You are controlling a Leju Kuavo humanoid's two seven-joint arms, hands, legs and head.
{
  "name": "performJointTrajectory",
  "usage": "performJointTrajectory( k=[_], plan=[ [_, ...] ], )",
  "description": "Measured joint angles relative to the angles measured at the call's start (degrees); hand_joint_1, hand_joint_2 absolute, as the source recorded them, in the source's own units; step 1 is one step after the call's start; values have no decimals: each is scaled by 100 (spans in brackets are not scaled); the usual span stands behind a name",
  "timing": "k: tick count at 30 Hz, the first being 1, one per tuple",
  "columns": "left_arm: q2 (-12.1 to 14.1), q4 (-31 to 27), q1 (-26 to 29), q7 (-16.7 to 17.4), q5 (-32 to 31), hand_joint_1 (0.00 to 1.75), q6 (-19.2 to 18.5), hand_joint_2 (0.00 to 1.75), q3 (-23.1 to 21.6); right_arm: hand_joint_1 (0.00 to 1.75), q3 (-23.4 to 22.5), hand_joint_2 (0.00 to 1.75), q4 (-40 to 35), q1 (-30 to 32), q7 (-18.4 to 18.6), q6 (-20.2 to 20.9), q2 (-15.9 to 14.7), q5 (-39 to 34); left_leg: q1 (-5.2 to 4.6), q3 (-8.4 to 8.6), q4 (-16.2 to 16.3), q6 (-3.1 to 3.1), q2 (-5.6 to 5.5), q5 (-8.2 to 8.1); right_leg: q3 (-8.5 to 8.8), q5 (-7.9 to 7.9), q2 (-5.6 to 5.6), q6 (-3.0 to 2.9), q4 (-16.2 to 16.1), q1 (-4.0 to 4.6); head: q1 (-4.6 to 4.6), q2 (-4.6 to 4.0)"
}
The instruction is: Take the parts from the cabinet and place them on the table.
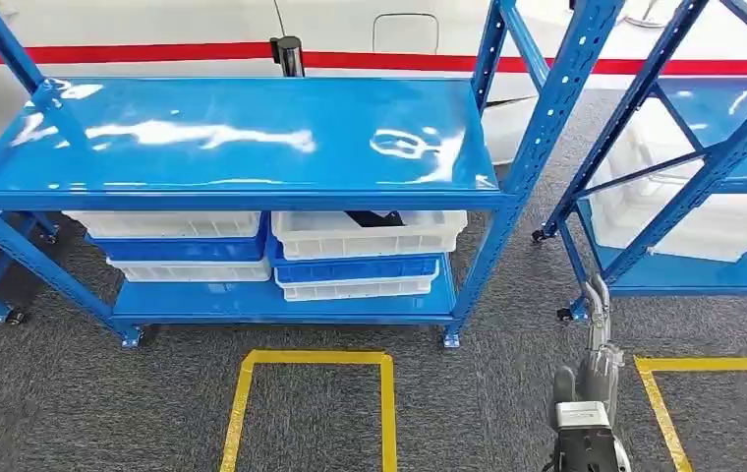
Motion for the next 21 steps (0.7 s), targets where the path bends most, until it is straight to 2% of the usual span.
performJointTrajectory(
  k=[1,2,3,4,5,6,7,10,14,15,16,18,21],
  plan=[
    [-7,0,-1,0,0,0,0,0,0,0,0,0,0,-1,0,-11,-2,0,5,11,3,-14,17,-9,228,152,-19,66,-389,-30,-4,0],
    [-11,0,-3,0,0,0,0,0,0,0,0,0,0,-1,0,-15,-2,0,12,30,8,-35,28,-22,585,353,-57,128,-1013,-63,-2,0],
    [-11,0,-6,2,-4,0,2,0,0,0,2,0,0,-5,0,-18,0,0,11,45,18,-64,31,-39,884,464,-120,148,-1508,-82,-2,0],
    [-9,0,-7,2,-7,0,7,0,0,0,2,0,0,-22,2,-22,0,0,-37,42,34,-112,38,-70,902,469,-140,83,-1606,-40,-4,0],
    [-7,0,-14,0,-15,0,15,0,0,0,2,0,0,-26,2,-29,0,-2,-42,48,54,-135,37,-94,953,516,-113,5,-1647,-68,-11,0],
    [13,0,-17,0,-22,0,15,0,0,0,0,0,0,-35,11,-33,2,-7,-43,47,63,-32,29,-114,964,524,-113,-10,-1649,-105,-20,0],
    [9,0,-16,0,-28,0,15,0,-2,0,0,0,0,-33,44,-35,-4,11,-28,47,56,-19,31,-97,968,524,-113,-11,-1649,-86,-22,0],
    [-7,2,-18,15,-70,0,22,0,-2,0,-6,0,59,-66,327,-72,-7,157,-2,61,26,-96,30,-80,963,515,-107,-31,-1647,-46,-18,0],
    [-11,2,-21,77,-83,0,103,0,-2,0,-74,0,657,-225,845,-144,-7,617,6,69,5,-129,31,-73,964,505,-106,-51,-1643,-30,-20,0],
    [-13,2,-20,115,-100,0,114,0,-2,0,-92,175,1020,-345,1075,-153,-7,814,11,71,4,-160,31,-67,963,505,-105,-52,-1643,-22,-20,0],
    [-15,4,-21,157,-126,0,120,175,-2,0,-109,175,1477,-517,1347,-138,-9,968,21,72,3,-214,33,-74,962,508,-99,-58,-1642,-17,-20,0],
    [-24,7,-38,273,-210,0,138,175,-2,0,-157,175,2737,-1007,1808,-140,-13,1133,25,77,2,-229,36,-70,957,513,-94,-76,-1642,7,-18,0],
    [-46,24,-110,454,-332,0,214,175,-26,0,-279,175,5340,-1808,2311,19,-46,1010,-3,92,6,-224,25,-67,958,514,-106,-77,-1643,-3,-18,0]
  ],
)
